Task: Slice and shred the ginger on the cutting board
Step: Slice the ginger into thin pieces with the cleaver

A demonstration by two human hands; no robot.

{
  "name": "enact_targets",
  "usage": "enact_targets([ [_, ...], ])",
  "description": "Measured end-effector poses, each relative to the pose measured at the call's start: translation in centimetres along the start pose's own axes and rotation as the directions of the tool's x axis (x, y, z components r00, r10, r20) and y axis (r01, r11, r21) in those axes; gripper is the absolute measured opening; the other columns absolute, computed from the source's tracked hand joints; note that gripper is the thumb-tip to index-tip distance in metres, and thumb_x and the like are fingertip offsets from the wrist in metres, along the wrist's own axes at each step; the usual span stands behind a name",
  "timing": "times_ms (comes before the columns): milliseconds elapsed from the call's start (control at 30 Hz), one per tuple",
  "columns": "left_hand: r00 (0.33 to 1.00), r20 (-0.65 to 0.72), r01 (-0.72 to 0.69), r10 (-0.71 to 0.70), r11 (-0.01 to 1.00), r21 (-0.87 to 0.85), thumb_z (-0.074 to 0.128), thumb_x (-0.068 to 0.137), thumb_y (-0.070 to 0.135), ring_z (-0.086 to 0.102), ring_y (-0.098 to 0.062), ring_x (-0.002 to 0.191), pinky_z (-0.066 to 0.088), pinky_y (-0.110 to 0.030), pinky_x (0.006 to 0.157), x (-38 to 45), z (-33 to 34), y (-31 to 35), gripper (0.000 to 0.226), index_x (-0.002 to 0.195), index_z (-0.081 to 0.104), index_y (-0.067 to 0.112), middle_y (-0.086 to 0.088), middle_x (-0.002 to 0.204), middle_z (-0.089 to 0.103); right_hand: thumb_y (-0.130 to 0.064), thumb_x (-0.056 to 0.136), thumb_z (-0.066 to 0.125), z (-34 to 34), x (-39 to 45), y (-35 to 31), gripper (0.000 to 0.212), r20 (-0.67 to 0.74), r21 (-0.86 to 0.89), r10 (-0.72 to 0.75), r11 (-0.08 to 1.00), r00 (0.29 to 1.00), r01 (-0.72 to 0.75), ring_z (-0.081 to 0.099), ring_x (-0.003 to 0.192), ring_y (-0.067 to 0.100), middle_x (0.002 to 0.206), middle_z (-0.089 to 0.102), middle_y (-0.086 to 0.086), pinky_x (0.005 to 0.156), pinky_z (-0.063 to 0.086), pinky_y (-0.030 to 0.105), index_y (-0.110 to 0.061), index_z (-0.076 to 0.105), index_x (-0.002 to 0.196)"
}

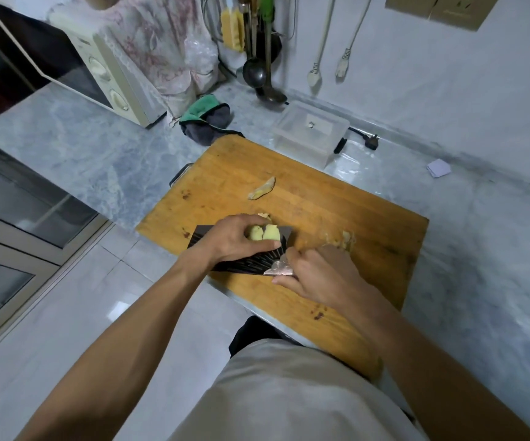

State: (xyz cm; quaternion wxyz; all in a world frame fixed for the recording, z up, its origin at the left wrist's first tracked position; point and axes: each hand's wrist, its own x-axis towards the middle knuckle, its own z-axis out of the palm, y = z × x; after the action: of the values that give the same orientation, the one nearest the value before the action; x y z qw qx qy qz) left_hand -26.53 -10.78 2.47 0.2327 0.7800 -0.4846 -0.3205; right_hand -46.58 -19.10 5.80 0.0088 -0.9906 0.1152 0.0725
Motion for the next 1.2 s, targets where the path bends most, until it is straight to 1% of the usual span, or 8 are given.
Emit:
enact_targets([
  [100,1.0,0.016,-0.024,0.027,0.985,-0.171,0.079,0.082,0.035,0.063,0.005,0.091,0.049,-0.017,0.084,0.9,-0.7,0.1,0.02,0.101,0.073,0.031,0.014,0.102,0.071,-0.066,0.099,0.039,0.0,0.2,0.4,0.061,0.012,-0.018,0.004,1.0,1.0,-0.004,0.07,0.084,0.027,0.094,0.072,0.007,0.061,0.038,0.031,-0.009,0.057,0.113],
  [200,0.991,-0.13,-0.047,0.015,0.969,-0.243,0.077,0.085,0.016,0.059,0.006,0.075,0.046,-0.016,0.075,1.8,-1.1,-0.4,0.013,0.089,0.072,0.027,0.011,0.087,0.07,-0.067,0.098,0.04,0.0,0.2,0.8,0.06,0.016,0.006,0.034,0.999,0.999,-0.034,0.069,0.088,0.027,0.097,0.071,0.008,0.065,0.046,0.034,-0.01,0.057,0.112],
  [433,0.885,-0.463,-0.089,-0.05,0.957,-0.275,0.069,0.092,0.016,0.064,-0.006,0.084,0.049,-0.018,0.075,2.4,0.0,-1.5,0.007,0.097,0.074,0.014,0.006,0.092,0.072,-0.067,0.098,0.042,-0.8,-0.1,1.4,0.059,0.013,0.053,0.115,0.992,0.993,-0.116,0.067,0.086,0.024,0.098,0.068,0.006,0.062,0.039,0.031,-0.012,0.056,0.114],
  [533,0.832,-0.55,-0.132,-0.079,0.933,-0.334,0.066,0.094,0.014,0.063,-0.001,0.084,0.047,-0.014,0.074,2.3,-0.2,-1.1,0.008,0.098,0.073,0.016,0.009,0.092,0.071,-0.066,0.098,0.043,-0.9,0.2,1.5,0.057,0.009,0.058,0.154,0.986,0.988,-0.154,0.068,0.087,0.025,0.098,0.069,0.005,0.062,0.039,0.031,-0.013,0.055,0.112],
  [767,0.877,-0.478,-0.099,0.046,0.991,-0.086,0.062,0.09,-0.005,0.057,-0.011,0.096,0.038,-0.002,0.086,1.3,0.1,-2.6,0.028,0.104,0.076,0.015,0.001,0.1,0.066,-0.067,0.096,0.047,-1.3,0.4,2.9,0.055,0.011,0.103,0.291,0.951,0.957,-0.29,0.068,0.082,0.024,0.093,0.07,0.004,0.062,0.047,0.032,-0.014,0.057,0.107],
  [833,0.853,-0.511,-0.022,-0.105,0.971,-0.236,0.061,0.09,-0.005,0.064,-0.015,0.095,0.047,-0.011,0.091,1.5,-0.1,-3.1,0.031,0.092,0.076,0.023,-0.002,0.1,0.07,-0.066,0.096,0.049,-1.3,0.4,3.1,0.053,0.027,0.131,0.33,0.935,0.944,-0.33,0.067,0.08,0.022,0.091,0.068,0.002,0.061,0.043,0.031,-0.014,0.058,0.106],
  [967,0.746,-0.485,0.13,-0.456,0.814,-0.566,0.063,0.091,-0.001,0.067,-0.016,0.089,0.056,-0.043,0.092,1.9,-0.7,-4.3,0.033,0.081,0.071,0.029,0.009,0.087,0.072,-0.064,0.097,0.047,-1.1,-0.4,3.2,0.049,0.03,0.245,0.465,0.854,0.885,-0.458,0.065,0.083,0.019,0.095,0.067,0.0,0.062,0.04,0.029,-0.017,0.059,0.106],
  [1200,0.891,-0.28,0.161,-0.358,0.824,-0.544,0.062,0.093,0.002,0.065,-0.014,0.1,0.051,-0.031,0.099,2.6,-0.2,-4.0,0.022,0.112,0.068,0.011,0.005,0.101,0.069,-0.063,0.097,0.049,-2.2,-0.5,3.1,0.051,0.028,0.205,0.535,0.823,0.844,-0.529,0.065,0.095,0.017,0.108,0.067,-0.001,0.07,0.04,0.028,-0.018,0.057,0.119],
])
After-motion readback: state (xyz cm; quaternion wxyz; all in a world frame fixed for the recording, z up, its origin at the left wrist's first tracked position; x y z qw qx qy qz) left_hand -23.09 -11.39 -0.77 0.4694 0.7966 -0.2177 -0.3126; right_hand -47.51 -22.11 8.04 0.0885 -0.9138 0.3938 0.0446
